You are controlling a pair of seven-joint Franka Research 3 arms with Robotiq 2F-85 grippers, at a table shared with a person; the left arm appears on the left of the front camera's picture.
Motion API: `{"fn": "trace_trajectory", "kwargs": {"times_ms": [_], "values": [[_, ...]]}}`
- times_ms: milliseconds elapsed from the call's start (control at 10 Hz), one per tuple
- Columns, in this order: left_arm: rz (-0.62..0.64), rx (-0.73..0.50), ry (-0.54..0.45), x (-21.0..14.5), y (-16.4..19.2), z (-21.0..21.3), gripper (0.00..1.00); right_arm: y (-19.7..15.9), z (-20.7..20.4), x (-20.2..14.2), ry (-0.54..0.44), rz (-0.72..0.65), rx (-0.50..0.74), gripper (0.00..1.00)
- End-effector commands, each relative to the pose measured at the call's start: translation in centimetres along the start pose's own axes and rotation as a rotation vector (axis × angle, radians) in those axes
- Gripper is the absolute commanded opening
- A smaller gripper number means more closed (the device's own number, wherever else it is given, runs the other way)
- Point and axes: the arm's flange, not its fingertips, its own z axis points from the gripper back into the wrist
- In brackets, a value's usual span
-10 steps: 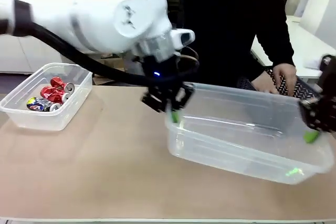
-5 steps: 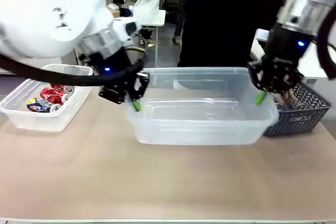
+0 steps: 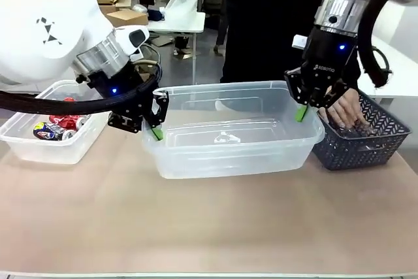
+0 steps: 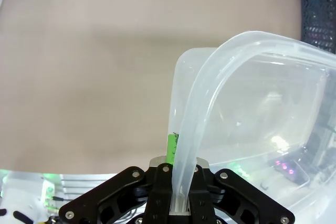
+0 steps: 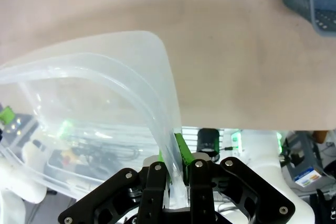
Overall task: Sort the waste into each basket.
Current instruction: Pick up the Organizing box on the right side of the table and lift it, then offer the picked Organizing box to the human.
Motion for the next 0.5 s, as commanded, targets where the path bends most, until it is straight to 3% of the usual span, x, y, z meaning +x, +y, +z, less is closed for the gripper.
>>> {"fn": "trace_trajectory", "kwargs": {"times_ms": [0, 400], "values": [[0.012, -0.013, -0.025, -0.01, -0.04, 0.91, 0.00, -0.42, 0.28, -0.26, -0.004, -0.013, 0.006, 0.00], [0.012, -0.013, -0.025, -0.01, -0.04, 0.91, 0.00, -0.42, 0.28, -0.26, -0.004, -0.013, 0.006, 0.00]]}}
